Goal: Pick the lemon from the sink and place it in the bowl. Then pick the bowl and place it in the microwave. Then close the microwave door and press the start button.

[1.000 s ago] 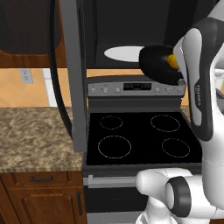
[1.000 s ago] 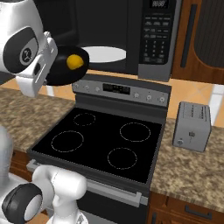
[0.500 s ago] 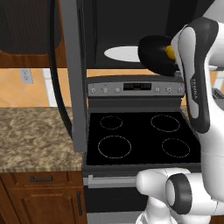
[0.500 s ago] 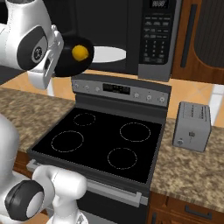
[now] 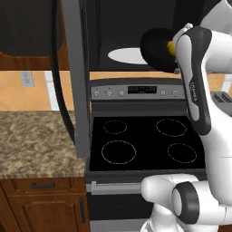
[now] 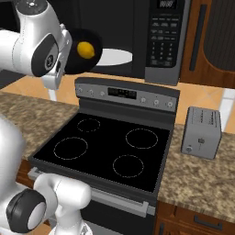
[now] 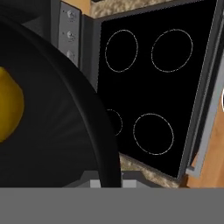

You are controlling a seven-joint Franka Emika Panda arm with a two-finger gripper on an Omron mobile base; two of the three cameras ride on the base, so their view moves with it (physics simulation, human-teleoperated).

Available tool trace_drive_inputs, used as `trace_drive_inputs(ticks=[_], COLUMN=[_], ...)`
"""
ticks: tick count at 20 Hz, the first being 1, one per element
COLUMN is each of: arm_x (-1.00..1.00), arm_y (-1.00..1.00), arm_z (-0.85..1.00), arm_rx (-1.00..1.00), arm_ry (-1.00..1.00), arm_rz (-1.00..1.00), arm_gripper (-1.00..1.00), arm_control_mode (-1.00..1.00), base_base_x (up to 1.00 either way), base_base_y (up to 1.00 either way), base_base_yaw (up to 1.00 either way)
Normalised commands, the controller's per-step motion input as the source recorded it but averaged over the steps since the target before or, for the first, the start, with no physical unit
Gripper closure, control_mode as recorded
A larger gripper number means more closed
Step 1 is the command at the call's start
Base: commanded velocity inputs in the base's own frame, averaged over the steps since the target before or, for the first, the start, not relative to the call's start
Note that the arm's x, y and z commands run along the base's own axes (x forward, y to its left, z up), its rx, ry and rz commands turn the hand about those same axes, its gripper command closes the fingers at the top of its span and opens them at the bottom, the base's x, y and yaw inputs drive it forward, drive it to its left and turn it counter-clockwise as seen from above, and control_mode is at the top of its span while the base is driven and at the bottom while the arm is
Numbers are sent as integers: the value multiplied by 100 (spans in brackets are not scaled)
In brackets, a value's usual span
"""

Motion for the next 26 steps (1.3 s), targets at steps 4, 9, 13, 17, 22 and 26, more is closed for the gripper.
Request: trace_drive_inputs(ticks=[4,9,13,17,22,26], arm_x=[59,58,73,67,51,44], arm_y=[-3,-1,-1,-2,0,0], arm_z=[0,0,0,0,-4,-18], arm_rx=[0,0,0,0,0,0], arm_ry=[0,-1,1,2,2,0], arm_rz=[0,0,0,0,0,0], arm_gripper=[100,100,100,100,100,100], arm_control_mode=[-100,-100,-100,-100,-100,-100], base_base_x=[0,0,0,0,0,0], base_base_y=[0,0,0,0,0,0], base_base_yaw=[0,0,0,0,0,0])
